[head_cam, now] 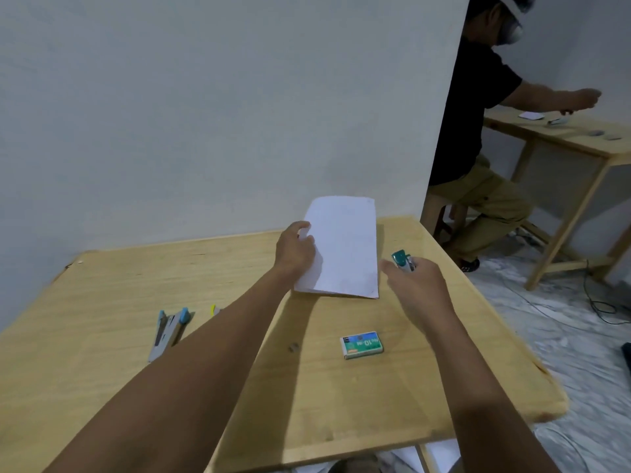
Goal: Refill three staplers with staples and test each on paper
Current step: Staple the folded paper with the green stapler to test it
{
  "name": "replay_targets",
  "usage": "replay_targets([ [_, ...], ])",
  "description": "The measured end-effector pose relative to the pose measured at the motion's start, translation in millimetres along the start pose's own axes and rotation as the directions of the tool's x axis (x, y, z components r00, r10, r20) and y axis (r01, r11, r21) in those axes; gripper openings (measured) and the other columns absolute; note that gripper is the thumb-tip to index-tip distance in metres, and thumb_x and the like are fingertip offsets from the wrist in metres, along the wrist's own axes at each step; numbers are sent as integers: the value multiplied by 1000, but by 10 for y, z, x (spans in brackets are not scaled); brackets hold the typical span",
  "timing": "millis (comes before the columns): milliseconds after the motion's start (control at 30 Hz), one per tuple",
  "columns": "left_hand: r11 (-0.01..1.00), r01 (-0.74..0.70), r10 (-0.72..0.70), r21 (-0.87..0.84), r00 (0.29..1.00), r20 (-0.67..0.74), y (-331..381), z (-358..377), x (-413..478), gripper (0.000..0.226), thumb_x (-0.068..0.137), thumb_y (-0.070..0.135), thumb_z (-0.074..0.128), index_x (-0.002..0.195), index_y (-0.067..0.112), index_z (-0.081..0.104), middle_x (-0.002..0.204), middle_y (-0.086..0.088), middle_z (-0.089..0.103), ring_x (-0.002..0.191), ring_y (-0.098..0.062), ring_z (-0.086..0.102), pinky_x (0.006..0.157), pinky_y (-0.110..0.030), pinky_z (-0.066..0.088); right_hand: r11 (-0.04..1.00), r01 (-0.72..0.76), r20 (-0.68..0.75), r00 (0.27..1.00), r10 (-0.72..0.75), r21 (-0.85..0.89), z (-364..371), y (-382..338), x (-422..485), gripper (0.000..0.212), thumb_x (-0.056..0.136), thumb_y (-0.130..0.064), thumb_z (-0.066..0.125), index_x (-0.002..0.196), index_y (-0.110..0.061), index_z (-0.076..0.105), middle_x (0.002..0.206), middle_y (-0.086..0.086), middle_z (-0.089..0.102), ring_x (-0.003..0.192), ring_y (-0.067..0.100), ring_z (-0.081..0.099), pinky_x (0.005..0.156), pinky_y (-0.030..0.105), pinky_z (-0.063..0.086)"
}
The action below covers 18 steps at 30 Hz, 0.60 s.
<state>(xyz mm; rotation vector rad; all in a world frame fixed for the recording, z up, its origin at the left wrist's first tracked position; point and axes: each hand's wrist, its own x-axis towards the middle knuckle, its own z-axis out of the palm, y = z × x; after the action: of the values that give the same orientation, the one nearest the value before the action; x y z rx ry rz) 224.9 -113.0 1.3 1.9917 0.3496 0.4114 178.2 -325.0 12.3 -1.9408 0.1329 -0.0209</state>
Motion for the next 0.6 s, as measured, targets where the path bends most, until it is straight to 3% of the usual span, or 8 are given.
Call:
replay_targets([
  [33,996,-16,15,83,1000,9,-58,81,42,37,98,9,50,134,11,56,134,-17,56,116,-29,57,91,-29,44,1000,5,-11,1000,-5,0,-17,16,47,30,86,-40,66,68,-20,53,63,-2,55,57,16,48,60,36,39],
  [100,941,-40,26,335,999,48,-162,233,86,38,97,14,49,135,11,54,140,-17,43,127,-33,46,99,-35,39,1000,23,8,1000,-23,20,-45,31,126,26,84,-34,64,67,-20,50,59,-5,50,55,15,44,58,34,36],
  [200,743,-156,109,651,988,112,-267,346,116,42,93,15,49,134,20,49,150,-13,25,131,-33,33,100,-41,34,998,42,45,998,-43,40,-62,20,175,20,81,-31,60,68,-20,48,56,-6,42,55,15,39,58,34,35],
  [300,650,-319,189,690,947,260,-289,413,150,41,94,18,44,135,22,50,146,-3,41,135,-24,36,101,-42,31,998,35,75,996,-38,43,-68,17,200,18,81,-32,55,69,-20,47,57,-4,39,55,16,36,58,36,32],
  [367,650,-329,172,685,942,289,-310,430,142,39,96,29,39,133,20,49,138,0,50,131,-22,43,100,-43,30,999,23,99,995,-26,32,-60,19,205,17,83,-30,53,73,-18,49,59,0,41,55,16,37,57,35,31],
  [500,622,-344,142,704,933,331,-368,444,116,45,97,46,28,132,22,45,135,0,45,129,-20,38,102,-45,26,999,35,128,991,-36,16,-18,33,200,27,90,-26,54,90,1,55,65,5,51,47,10,47,44,23,40],
  [600,614,-337,75,714,925,372,-327,403,118,40,95,48,26,117,22,46,126,-2,43,125,-21,37,101,-46,26,997,70,145,987,-67,-16,27,23,168,20,92,-23,58,95,-4,61,67,5,60,43,3,58,40,17,44],
])
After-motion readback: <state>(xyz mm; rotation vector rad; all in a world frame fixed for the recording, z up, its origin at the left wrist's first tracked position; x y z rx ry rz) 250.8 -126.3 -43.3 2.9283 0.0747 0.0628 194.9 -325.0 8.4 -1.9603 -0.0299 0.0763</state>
